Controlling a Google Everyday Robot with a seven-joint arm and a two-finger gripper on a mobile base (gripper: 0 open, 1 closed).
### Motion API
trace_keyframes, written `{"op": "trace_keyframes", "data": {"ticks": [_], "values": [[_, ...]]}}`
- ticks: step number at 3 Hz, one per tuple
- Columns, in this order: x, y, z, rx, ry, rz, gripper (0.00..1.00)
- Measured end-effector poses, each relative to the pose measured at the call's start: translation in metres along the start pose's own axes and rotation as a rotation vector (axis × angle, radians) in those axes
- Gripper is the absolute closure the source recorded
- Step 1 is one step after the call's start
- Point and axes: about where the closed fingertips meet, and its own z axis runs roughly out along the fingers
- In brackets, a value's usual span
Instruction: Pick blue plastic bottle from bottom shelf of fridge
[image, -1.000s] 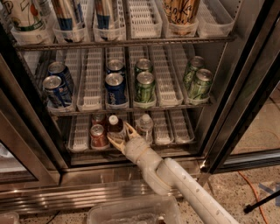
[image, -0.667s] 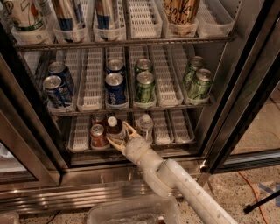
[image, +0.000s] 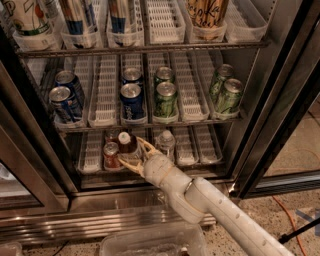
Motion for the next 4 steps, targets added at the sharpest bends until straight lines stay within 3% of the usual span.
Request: {"op": "trace_keyframes", "data": {"ticks": [3,4], "values": [[-0.032,0.024,-0.016,-0.194,0.119,0.087,1.00],[-0.039,0.036,-0.023,-0.250,0.146,0.148,1.00]]}}
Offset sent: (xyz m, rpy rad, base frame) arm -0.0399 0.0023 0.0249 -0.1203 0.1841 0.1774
